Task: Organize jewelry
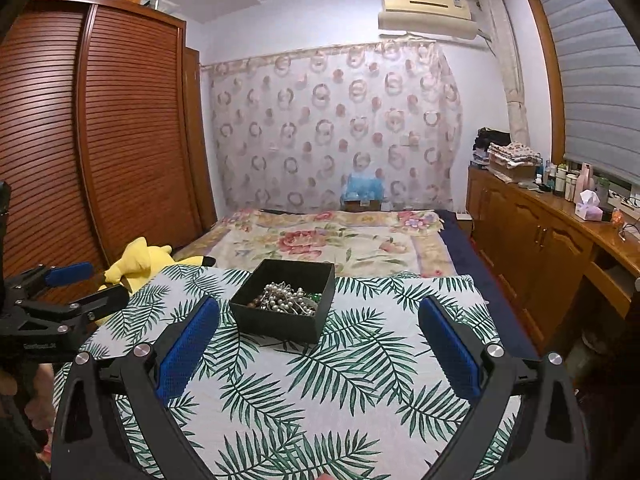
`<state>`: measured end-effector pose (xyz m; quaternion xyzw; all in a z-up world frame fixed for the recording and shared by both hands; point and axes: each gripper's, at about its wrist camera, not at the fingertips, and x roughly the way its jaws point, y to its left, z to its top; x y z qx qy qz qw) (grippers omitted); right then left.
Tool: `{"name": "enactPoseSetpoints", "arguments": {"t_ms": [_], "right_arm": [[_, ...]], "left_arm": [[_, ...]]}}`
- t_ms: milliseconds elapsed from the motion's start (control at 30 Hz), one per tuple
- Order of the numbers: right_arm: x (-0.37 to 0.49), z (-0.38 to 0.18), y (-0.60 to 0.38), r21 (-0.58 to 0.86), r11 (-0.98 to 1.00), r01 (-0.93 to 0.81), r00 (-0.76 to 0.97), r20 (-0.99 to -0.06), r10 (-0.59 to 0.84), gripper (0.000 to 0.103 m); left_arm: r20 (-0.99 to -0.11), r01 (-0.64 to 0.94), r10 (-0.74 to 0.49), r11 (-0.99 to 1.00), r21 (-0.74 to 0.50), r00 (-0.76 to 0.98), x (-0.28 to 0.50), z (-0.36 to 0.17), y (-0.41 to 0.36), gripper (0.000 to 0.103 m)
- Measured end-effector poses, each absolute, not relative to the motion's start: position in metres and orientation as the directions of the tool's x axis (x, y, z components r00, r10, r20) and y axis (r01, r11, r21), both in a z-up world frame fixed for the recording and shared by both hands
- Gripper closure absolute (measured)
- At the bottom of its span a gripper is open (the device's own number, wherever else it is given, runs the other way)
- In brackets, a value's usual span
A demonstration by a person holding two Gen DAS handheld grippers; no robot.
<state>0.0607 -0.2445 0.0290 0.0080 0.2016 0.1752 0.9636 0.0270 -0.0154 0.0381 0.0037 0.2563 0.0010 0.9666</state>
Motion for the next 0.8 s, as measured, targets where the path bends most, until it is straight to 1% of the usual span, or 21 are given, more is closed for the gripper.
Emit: {"name": "enactPoseSetpoints", "arguments": {"t_ms": [800], "right_arm": [[0.0621,0.0269,-0.2421,0.085,0.938,-0.337,0.853,-0.393,0.343,0.003]], "left_arm": [[-0.491,-0.009,0.009,1.0,0.003,0.871,0.0207,0.0321,-0.0104,0.008]]}}
